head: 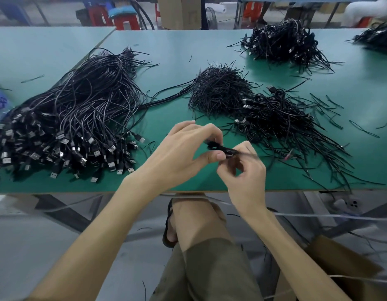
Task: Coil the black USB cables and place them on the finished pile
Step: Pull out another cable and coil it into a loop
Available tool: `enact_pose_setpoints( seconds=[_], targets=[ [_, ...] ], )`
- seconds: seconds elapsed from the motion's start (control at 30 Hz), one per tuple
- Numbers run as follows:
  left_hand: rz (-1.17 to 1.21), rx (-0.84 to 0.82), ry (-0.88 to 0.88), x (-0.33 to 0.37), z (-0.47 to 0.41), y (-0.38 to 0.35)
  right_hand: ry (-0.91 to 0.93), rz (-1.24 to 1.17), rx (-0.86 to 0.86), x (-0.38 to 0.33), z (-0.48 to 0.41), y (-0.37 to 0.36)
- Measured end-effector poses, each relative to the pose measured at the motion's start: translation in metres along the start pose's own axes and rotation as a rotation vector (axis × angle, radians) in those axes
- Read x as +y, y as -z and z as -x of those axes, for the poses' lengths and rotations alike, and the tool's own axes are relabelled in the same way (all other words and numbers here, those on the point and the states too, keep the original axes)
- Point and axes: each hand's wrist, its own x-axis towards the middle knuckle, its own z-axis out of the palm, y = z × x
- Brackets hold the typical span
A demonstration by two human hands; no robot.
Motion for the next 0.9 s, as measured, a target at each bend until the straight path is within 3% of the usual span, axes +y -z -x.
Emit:
enact_pose_setpoints(
  seconds=[0.17, 0.33, 0.47, 0.7, 0.9],
  targets=[
    [-0.031, 0.061, 0.067, 0.006, -0.002, -0.004, -0.124, -0.12, 0.015, -0.001, 0.004, -0.006],
    [0.077, 0.194, 0.255, 0.013, 0.002, -0.011, -0.166, -0.163, 0.034, -0.003, 0.002, -0.012],
    [0.284, 0.065, 0.364, 0.017, 0.001, -0.009, -0.102, -0.057, 0.026, -0.001, -0.003, -0.005],
    [0.498, -0.095, 0.292, 0.006, 0.009, 0.003, -0.056, -0.041, -0.066, -0.001, -0.003, 0.002],
    [0.333, -0.106, 0.176, 0.0, 0.011, -0.001, -0.09, -0.118, -0.081, 0.002, -0.003, 0.005]
  ],
)
